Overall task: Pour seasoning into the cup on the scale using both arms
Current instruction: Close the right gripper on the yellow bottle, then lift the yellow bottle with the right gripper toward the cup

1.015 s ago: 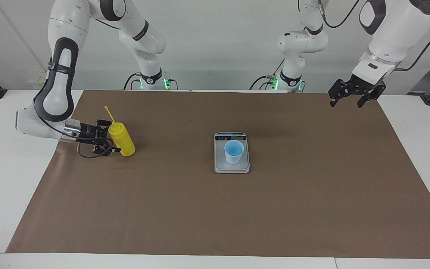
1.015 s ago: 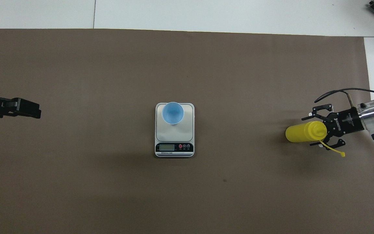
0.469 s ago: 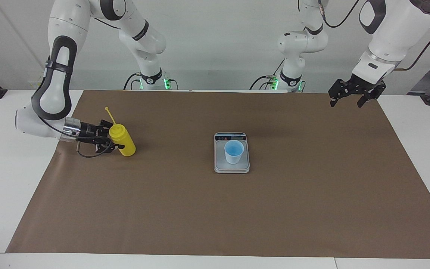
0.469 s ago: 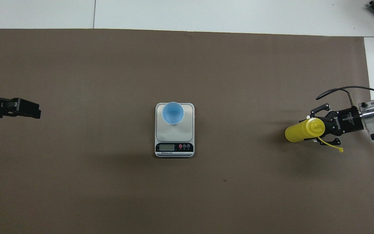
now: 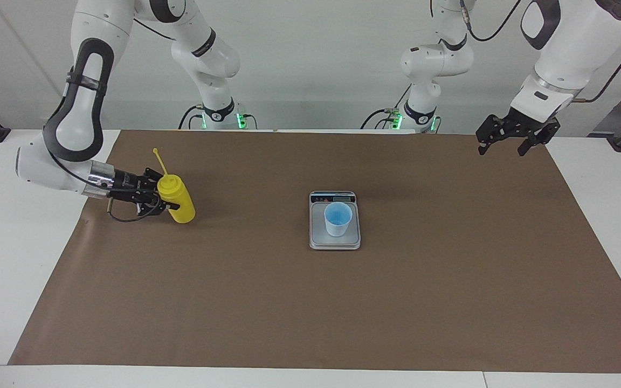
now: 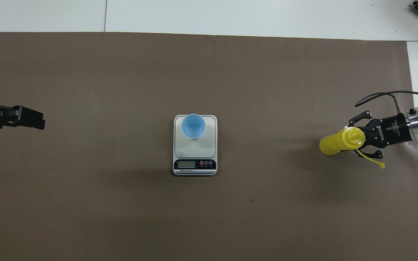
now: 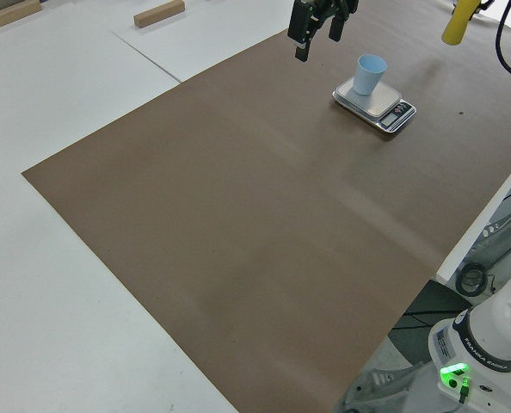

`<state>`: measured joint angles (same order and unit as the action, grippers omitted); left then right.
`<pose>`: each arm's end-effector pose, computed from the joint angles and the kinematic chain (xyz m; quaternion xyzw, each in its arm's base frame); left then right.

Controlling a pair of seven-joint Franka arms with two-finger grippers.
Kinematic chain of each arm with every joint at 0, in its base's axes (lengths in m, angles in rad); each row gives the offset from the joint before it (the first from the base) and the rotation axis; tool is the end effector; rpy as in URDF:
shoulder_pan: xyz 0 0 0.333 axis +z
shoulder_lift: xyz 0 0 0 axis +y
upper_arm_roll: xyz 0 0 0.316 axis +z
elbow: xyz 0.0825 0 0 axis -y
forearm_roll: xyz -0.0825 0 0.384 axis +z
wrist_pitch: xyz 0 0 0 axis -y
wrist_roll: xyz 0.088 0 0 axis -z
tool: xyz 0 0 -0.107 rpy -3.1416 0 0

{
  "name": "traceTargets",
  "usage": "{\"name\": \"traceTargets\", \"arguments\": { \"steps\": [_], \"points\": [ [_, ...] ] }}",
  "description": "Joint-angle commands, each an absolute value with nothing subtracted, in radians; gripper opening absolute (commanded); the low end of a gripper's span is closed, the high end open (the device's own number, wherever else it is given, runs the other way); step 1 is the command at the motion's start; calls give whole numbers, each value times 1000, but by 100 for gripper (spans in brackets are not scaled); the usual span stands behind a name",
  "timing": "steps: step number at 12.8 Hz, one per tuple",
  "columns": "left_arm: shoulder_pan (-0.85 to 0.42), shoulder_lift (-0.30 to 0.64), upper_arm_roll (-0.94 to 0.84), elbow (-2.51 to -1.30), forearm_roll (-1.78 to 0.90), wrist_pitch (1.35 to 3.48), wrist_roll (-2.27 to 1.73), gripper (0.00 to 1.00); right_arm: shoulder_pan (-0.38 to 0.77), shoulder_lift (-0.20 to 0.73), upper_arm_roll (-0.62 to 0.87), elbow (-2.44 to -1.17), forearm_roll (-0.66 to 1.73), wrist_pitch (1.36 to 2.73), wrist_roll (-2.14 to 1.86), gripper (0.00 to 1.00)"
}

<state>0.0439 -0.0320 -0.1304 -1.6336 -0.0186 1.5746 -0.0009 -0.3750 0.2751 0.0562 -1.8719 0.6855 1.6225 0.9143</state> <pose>0.5416 -0.0501 0.6126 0.9990 -0.0426 -0.0139 0.0066 0.5587 -0.1179 0.3586 -0.6806 0.6084 0.3296 0.2408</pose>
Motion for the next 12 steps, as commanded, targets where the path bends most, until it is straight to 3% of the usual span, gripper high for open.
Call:
{"name": "traceTargets", "arguments": {
  "steps": [1, 12],
  "points": [
    [44, -26, -133, -1624, -5, 1577, 12, 100, -309, 212, 60, -1869, 695, 1626, 998, 6],
    [44, -28, -133, -1632, -5, 1583, 8, 100, 15, 195, 66, -1735, 512, 1750, 1271, 4]
  ]
}}
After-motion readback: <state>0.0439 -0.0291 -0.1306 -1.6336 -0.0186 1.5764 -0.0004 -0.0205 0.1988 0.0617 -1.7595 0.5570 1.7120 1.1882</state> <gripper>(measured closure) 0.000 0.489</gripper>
